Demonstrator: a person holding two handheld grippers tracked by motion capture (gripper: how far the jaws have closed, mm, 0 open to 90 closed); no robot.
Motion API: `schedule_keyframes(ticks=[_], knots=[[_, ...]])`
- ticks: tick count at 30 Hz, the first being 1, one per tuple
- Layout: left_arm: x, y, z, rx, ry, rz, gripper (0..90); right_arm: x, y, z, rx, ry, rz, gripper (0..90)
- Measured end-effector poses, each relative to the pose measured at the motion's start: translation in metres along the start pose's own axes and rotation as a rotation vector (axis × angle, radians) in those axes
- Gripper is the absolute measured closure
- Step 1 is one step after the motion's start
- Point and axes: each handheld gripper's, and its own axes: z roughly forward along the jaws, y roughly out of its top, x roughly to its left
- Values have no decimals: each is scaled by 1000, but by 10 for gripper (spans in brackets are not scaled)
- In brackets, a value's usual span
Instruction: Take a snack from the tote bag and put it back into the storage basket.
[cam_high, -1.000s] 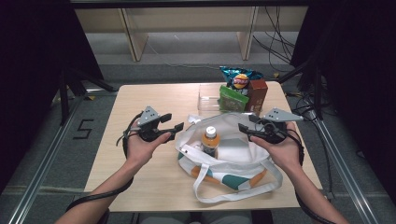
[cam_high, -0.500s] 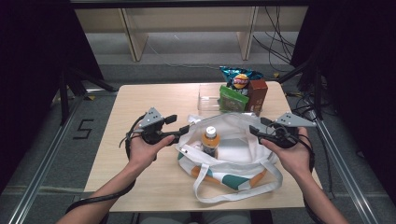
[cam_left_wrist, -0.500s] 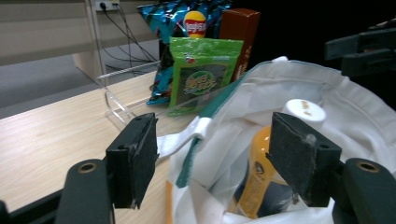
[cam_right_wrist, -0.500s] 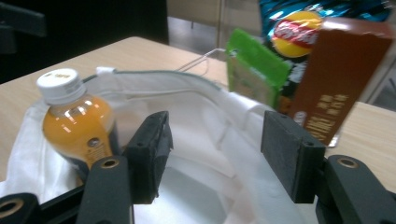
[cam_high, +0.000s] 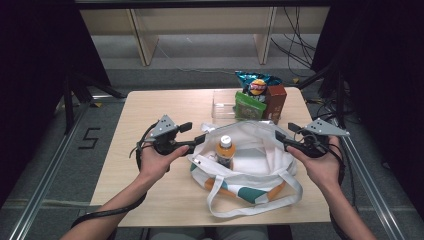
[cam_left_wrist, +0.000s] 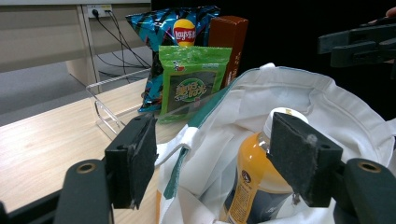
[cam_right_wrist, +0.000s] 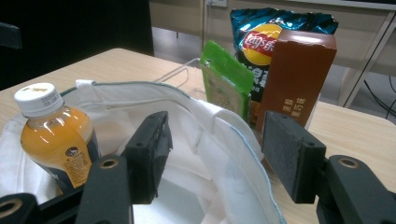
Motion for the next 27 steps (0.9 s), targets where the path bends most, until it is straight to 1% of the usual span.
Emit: schedule_keyframes(ticks=[1,2,3,4,6,7,8,9,11,12,13,14,15,16,17,18,19,20,21,22,23,24,25,26,27], knots=[[0,0,0,0,-1,1,315,-4,0,1,-16,5,-36,423],[-1,-1,1,-2,-10,3,314,-2,-1,0,-9,9,-12,422],[-2,-1,2,-3,-11,2,314,-3,-1,0,-5,7,-7,422],[-2,-1,2,-3,-11,2,314,-2,-2,-1,-3,-6,5,422],[-3,-1,2,2,-9,7,314,-4,-2,-1,-6,-9,0,422],[-2,-1,2,2,-9,7,314,-5,-4,-1,-2,-2,3,421],[-3,-1,2,2,-7,5,314,-6,-4,-1,3,-14,4,420],[-3,-1,2,3,-6,7,314,-5,-6,0,-12,-24,8,419],[-3,-1,2,4,-8,7,314,-6,-6,0,-11,-22,6,419],[-4,-1,3,5,-13,10,313,-4,-5,-3,15,-11,23,417],[-4,-1,3,5,-13,10,312,-5,-5,-3,7,-18,8,416],[-5,-1,3,3,-16,11,312,-5,-5,-3,7,-18,8,416],[-6,0,3,1,-18,19,311,-7,-5,-2,-8,-26,-19,415],[-6,0,4,0,-22,19,310,-6,-6,-3,-6,-27,1,414],[-6,0,4,0,-25,17,310,-8,-6,-3,-14,-35,2,413],[-6,-1,5,0,-26,13,309,-8,-7,-4,-12,-31,17,412],[-6,-1,5,1,-26,11,309,-9,-8,-5,-5,-48,28,410],[-5,-1,5,1,-25,8,309,-12,-9,-2,-40,-68,5,409],[-5,-2,6,3,-24,8,309,-10,-9,-4,-16,-65,42,408],[-5,-2,6,5,-25,9,309,-11,-9,-4,-14,-61,42,407],[-4,-3,6,4,-27,11,309,-12,-10,-3,-21,-71,32,407],[-4,-3,6,7,-22,12,309,-12,-11,-3,-30,-72,34,408],[-4,-3,6,8,-20,12,309,-13,-11,-3,-26,-81,25,407],[-5,-3,6,1,-24,10,308,-14,-12,-2,-33,-70,26,407],[-5,-2,5,6,-18,10,308,-14,-15,-3,-39,-85,33,408]])
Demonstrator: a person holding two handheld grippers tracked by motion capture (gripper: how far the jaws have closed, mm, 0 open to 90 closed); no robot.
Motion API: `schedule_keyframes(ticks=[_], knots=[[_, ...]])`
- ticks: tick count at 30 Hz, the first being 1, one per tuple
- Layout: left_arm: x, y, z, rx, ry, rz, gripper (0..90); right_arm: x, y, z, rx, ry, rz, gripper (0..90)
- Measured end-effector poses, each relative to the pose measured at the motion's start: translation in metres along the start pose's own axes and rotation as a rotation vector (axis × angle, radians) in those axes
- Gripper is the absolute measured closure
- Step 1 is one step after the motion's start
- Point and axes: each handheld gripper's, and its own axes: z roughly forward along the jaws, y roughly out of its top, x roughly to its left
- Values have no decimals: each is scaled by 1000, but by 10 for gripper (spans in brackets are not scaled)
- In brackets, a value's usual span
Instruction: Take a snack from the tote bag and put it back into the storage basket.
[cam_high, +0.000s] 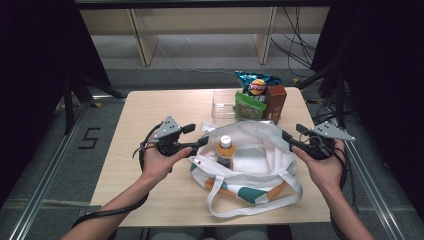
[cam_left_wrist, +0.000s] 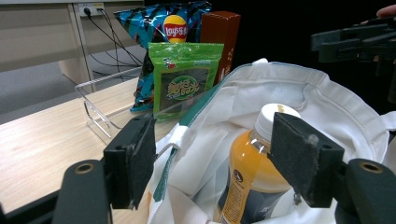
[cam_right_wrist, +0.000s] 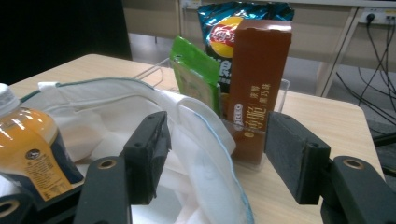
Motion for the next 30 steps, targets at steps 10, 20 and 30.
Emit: schedule_keyframes(ticks=[10,20,30], knots=[[-6,3,4,-11,-27,9,305,-5,-7,-1,-6,-23,-2,411],[-10,5,3,-21,-50,4,301,-3,-6,-2,-24,-50,-19,414],[-20,6,9,-20,-89,12,301,-6,-6,-7,-10,-61,16,414]])
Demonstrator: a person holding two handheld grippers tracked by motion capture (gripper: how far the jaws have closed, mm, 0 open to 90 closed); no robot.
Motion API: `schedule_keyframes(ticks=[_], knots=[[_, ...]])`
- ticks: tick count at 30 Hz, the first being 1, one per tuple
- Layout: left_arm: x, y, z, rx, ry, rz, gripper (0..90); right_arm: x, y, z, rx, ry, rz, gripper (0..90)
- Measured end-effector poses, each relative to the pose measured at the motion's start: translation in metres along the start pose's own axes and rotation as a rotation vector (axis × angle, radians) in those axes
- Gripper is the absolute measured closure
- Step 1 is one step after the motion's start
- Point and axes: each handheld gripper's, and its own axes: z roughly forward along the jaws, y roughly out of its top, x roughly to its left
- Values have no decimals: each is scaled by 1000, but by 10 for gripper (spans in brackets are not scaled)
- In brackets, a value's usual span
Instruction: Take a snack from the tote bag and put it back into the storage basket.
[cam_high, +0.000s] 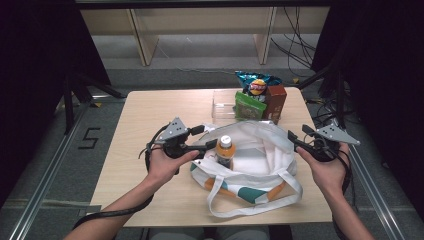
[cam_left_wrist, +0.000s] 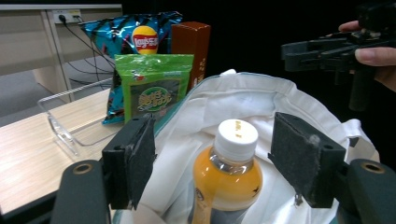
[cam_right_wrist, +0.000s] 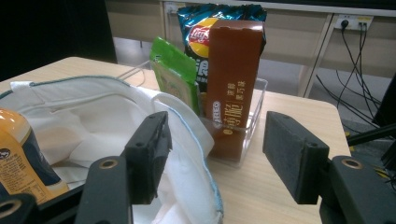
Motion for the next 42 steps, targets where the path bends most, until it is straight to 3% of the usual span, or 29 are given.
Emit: schedule_keyframes(ticks=[2,7,8,14,21,25,31,35,42], knots=[[-2,0,2,0,-9,3,302,-2,0,1,-10,2,-26,414],[-6,0,10,10,-32,7,308,-2,0,1,-10,1,-25,414],[-6,-1,11,14,-37,12,312,-1,0,0,-5,-1,-4,413],[-7,-3,20,31,-38,19,320,-2,-1,0,-2,-4,2,413],[-8,-7,31,47,-56,11,343,-3,-2,2,-7,-4,-29,412],[-8,-8,35,55,-54,16,357,-2,-2,1,-1,-5,-9,411],[-9,-9,39,61,-61,16,384,-3,-2,3,-11,-7,-27,410],[-10,-11,42,65,-61,22,405,-1,-3,3,-3,3,-5,410],[-9,-14,48,68,-58,25,448,-2,-4,4,-13,-6,-22,409]])
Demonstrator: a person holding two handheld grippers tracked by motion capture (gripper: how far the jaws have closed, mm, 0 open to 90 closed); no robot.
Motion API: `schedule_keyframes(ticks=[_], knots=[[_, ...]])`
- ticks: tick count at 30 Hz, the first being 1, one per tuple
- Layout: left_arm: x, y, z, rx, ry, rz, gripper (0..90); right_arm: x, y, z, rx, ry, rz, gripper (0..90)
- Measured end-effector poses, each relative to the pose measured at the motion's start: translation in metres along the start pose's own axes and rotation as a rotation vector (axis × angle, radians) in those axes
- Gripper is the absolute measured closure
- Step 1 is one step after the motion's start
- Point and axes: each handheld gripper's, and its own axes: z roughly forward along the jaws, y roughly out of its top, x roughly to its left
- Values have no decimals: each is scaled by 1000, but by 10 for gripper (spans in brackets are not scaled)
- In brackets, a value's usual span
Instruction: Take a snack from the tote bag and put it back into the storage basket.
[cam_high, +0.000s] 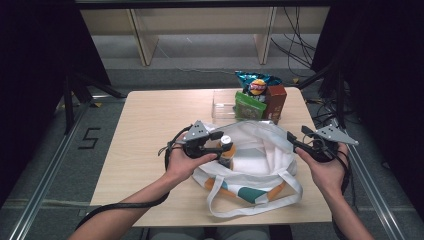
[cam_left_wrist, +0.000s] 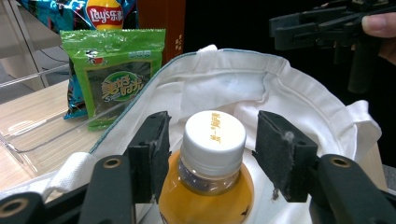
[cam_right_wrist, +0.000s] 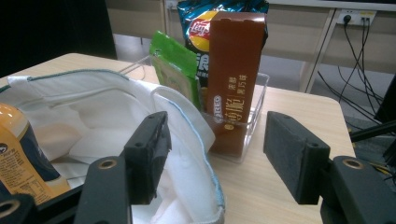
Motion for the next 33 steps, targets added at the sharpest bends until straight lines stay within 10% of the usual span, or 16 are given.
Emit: schedule_keyframes(ticks=[33], knots=[[0,-2,3,-8,24,54,585,0,-2,1,30,21,19,407]])
